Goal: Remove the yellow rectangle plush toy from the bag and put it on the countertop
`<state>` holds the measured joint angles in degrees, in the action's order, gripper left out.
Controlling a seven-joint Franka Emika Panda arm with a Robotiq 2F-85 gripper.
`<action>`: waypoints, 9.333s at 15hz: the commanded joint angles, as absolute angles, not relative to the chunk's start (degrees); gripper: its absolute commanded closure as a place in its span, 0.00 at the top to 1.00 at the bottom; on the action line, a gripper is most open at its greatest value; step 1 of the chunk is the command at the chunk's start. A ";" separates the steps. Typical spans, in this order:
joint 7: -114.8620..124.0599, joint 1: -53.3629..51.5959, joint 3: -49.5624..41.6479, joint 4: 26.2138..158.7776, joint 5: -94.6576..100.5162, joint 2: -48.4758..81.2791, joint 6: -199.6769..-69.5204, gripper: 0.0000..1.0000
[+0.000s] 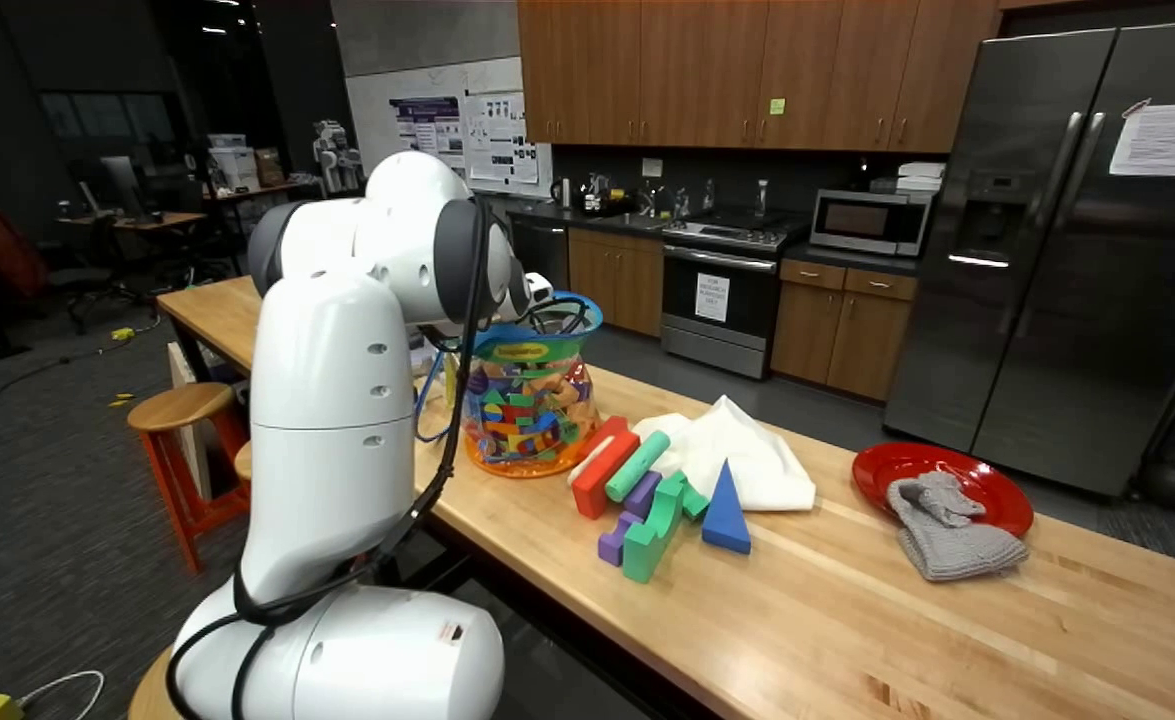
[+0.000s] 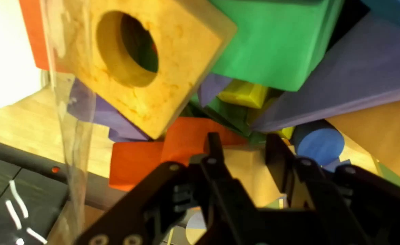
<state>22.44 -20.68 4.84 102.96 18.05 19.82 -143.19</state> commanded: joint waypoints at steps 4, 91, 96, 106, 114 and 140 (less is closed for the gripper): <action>19.01 -19.05 4.83 104.37 18.53 14.63 -140.06 0.08; 18.61 16.51 -10.03 144.85 19.01 -12.83 -139.50 0.08; 15.22 17.76 -12.17 142.62 18.19 -8.59 -142.60 0.08; 6.50 17.53 -16.29 134.57 12.58 1.87 -144.37 0.08; 6.44 17.34 -17.31 130.96 13.04 4.80 -143.49 0.08; 6.93 17.01 -17.43 130.57 13.27 5.17 -143.39 0.55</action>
<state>7.08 17.39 -17.03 130.74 13.39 5.16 -143.61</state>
